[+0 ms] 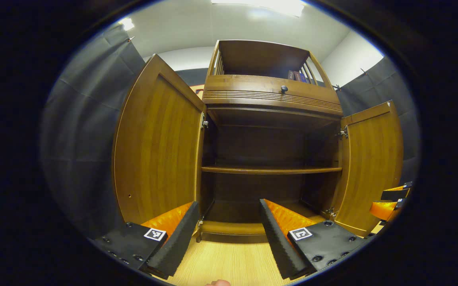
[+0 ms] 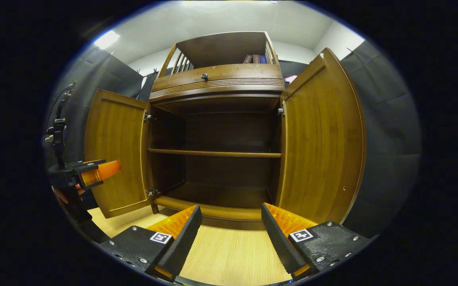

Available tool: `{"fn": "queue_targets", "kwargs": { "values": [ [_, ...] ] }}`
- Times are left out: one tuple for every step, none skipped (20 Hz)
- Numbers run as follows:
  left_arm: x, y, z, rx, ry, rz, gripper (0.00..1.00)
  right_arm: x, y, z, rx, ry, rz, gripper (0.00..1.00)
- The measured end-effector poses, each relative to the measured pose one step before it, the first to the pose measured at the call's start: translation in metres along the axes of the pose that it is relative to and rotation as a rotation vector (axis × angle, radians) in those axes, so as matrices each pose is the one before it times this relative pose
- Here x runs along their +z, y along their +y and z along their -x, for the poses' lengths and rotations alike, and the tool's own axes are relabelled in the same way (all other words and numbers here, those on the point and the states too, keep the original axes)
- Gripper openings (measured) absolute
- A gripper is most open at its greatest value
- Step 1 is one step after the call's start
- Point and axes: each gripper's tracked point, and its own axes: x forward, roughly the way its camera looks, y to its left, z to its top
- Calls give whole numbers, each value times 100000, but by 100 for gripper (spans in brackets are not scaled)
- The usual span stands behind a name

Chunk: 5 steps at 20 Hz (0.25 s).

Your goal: Open the right door of the double-door shoe cabinet with the right hand, and open the left door with the left hand.

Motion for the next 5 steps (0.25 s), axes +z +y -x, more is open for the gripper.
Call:
{"fn": "queue_targets", "kwargs": {
  "values": [
    [45,-133,-25,-183,-116,153,96,-75,-126,-40,-267,268,627,96],
    [115,-176,-12,-175,-422,-282,94,-32,-59,-16,-195,208,465,96],
    [113,-120,-26,-302,-597,-600,94,31,-65,10,-374,22,122,96],
    [62,-178,-20,-269,-661,-930,94,56,-49,-6,-285,-2,-384,96],
    [112,-215,-111,-664,-455,-780,94,65,-24,77,-78,-151,-645,96]
  ]
}}
